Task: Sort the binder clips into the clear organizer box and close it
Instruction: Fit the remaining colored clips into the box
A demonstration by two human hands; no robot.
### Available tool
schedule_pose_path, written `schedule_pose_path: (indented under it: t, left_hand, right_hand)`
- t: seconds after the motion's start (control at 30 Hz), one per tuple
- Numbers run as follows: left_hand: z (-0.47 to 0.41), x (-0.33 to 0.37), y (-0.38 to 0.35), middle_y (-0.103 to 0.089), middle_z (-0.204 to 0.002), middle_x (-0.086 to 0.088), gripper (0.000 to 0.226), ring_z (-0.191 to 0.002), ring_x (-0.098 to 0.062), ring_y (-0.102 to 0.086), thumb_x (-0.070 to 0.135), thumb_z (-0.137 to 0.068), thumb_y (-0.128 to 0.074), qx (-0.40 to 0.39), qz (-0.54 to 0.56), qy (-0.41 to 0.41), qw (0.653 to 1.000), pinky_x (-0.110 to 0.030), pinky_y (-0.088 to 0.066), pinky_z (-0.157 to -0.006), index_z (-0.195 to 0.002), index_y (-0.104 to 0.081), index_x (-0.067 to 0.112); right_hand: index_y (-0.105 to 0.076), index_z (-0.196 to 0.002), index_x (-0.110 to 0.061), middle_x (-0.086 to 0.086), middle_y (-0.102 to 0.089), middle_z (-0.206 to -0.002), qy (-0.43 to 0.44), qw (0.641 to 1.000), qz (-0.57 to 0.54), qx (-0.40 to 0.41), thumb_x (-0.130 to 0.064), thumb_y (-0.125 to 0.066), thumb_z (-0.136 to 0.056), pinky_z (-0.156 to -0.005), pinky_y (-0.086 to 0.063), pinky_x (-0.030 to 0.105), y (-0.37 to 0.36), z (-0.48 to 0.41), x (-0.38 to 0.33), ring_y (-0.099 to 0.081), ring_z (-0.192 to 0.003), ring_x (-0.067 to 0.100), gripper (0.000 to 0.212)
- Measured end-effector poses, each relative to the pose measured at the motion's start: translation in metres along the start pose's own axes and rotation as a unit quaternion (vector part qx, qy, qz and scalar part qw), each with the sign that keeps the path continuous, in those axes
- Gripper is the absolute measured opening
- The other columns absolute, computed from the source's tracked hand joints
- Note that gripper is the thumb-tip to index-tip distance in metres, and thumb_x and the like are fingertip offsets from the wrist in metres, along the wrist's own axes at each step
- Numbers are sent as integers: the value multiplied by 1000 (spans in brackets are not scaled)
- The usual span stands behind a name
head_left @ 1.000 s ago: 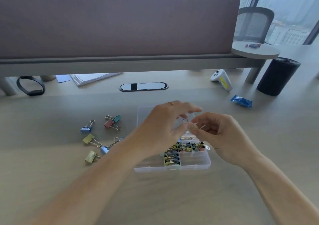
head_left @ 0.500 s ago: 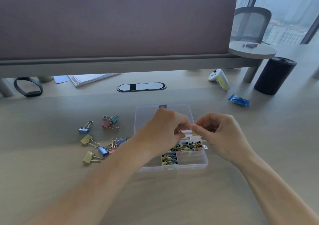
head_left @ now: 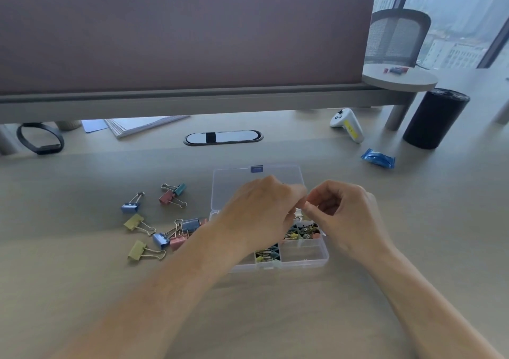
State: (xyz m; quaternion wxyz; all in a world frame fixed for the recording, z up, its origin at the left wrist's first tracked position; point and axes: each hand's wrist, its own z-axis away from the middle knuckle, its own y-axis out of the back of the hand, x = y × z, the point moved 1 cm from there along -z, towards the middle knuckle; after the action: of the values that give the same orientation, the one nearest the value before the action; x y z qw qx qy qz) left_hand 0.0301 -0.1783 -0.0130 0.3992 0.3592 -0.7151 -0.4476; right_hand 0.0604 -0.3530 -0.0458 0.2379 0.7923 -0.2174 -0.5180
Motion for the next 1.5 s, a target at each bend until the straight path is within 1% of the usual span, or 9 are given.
schedule_pose_path:
  t: [0.4, 0.6, 0.73, 0.9, 1.07, 1.17, 1.3, 1.4, 1.5]
  left_hand:
    - [6, -11, 0, -73, -107, 11, 25, -99, -8, -67, 10, -96, -65, -13, 58, 37, 998, -32, -57, -91, -114, -67, 28]
    - [8, -12, 1, -72, -109, 10, 23, -100, -8, -65, 14, -98, -65, 0, 55, 33, 998, -21, -50, -88, -116, -66, 28]
    - [9, -13, 1, -73, -107, 8, 22, -100, -9, -66, 14, -98, -63, -8, 51, 31, 998, -26, -54, -89, -116, -66, 28]
    - [10, -14, 0, -73, -106, 7, 28, -98, -12, -66, 8, -98, -60, -16, 48, 25, 998, -35, -57, -89, -118, -66, 27]
    - [11, -16, 5, -74, -108, 11, 34, -102, -4, -64, 3, -98, -57, -2, 51, 19, 998, -27, -52, -98, -121, -67, 27]
    - [16, -26, 16, -72, -103, 20, 29, -93, 10, -59, 8, -99, -58, 36, 69, 38, 996, -5, -39, -90, -117, -68, 28]
    - [33, -50, 43, -67, -97, 24, 20, -87, 23, -56, 13, -99, -63, 67, 85, 86, 990, 7, -35, -77, -110, -70, 29]
    - [48, -76, 68, -68, -94, 24, 20, -89, 22, -55, 13, -97, -65, 58, 63, 133, 987, 3, -38, -71, -103, -71, 31]
    - [62, -107, 87, -69, -91, 23, 21, -82, 8, -60, 14, -93, -67, 18, 3, 198, 980, -8, -39, -67, -96, -69, 35]
  right_hand:
    - [-75, -77, -30, -16, -71, -69, -1, 1000, 17, -1, -21, -84, -85, -61, -49, 8, -4, 0, -1, -66, -69, -1, 15]
    - [-77, -79, -31, -16, -72, -69, 9, 1000, 17, -20, -22, -83, -87, -66, -56, 16, 2, -4, -2, -68, -69, 1, 13]
    - [-79, -81, -30, -17, -71, -69, 26, 998, 55, -34, -23, -80, -89, -68, -55, 13, 2, -6, -5, -67, -71, -1, 11]
    - [-78, -90, -26, -18, -68, -78, 28, 996, 81, -35, -22, -80, -88, -69, -59, 19, -5, -6, -6, -66, -69, 1, 6]
    - [-78, -93, -26, -16, -71, -79, -4, 999, 37, -26, -15, -78, -87, -68, -52, 7, -7, -6, -1, -65, -79, -5, 13]
    - [-77, -91, -29, -14, -71, -81, -32, 999, 6, -20, -11, -79, -85, -67, -51, 7, -8, -5, 3, -65, -78, -4, 19]
    - [-77, -86, -31, -12, -72, -80, -61, 997, -34, -17, -8, -80, -85, -66, -59, 19, -11, -4, 8, -66, -75, 1, 23]
    - [-76, -86, -32, -13, -72, -80, -59, 997, -39, -7, -9, -80, -84, -64, -54, 14, -13, -3, 8, -66, -74, 0, 24]
    - [-76, -86, -33, -13, -73, -80, -55, 998, -40, 0, -9, -79, -84, -65, -54, 14, -16, 1, 7, -68, -74, 2, 25]
